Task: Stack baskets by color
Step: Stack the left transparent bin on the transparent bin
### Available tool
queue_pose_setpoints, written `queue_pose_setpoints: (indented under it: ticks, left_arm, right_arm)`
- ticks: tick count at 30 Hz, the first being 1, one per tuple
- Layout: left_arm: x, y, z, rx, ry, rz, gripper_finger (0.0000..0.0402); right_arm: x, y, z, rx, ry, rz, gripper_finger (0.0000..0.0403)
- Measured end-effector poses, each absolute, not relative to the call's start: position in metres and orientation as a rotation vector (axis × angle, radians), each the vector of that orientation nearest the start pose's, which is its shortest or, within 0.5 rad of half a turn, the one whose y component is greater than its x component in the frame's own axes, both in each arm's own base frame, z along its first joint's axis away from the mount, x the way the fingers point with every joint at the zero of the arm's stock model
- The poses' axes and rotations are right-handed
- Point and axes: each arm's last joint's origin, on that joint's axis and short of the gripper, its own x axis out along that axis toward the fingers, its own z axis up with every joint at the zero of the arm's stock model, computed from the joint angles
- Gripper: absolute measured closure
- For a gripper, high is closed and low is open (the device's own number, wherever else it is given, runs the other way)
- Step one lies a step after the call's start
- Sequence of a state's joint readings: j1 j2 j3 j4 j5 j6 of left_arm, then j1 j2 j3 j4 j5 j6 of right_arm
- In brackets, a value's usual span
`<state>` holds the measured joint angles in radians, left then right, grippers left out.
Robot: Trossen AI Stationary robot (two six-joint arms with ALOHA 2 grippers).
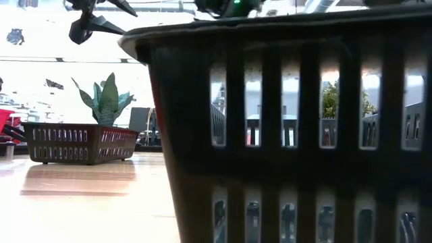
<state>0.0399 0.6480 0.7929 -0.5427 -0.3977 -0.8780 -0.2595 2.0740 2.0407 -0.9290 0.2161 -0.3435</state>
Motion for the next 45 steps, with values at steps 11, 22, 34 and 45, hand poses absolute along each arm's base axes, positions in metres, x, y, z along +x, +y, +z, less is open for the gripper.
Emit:
queue_pose_setpoints:
  ticks: [11,22,34,45]
  left_arm:
    - [0.132,0.017,0.322,-0.777,0.163,0.587,0.0193]
    - [0.131,0.019,0.322,-0.768,0.127,0.647,0.0193]
    - [0.13,0.019,0.32,-0.764,0.147,0.656,0.0193]
    - [0.13,0.019,0.319,-0.761,0.156,0.661,0.0193]
  right_arm:
    - [0.28,-0.151,0.387,-0.189,1.229,-0.383,0.0402]
    - [0.228,-0.125,0.327,-0.241,1.1,-0.332,0.0402]
    - [0.25,-0.134,0.294,-0.194,1.163,-0.093,0.0402]
    - [0.243,-0.142,0.282,-0.177,1.261,0.018,0.0402]
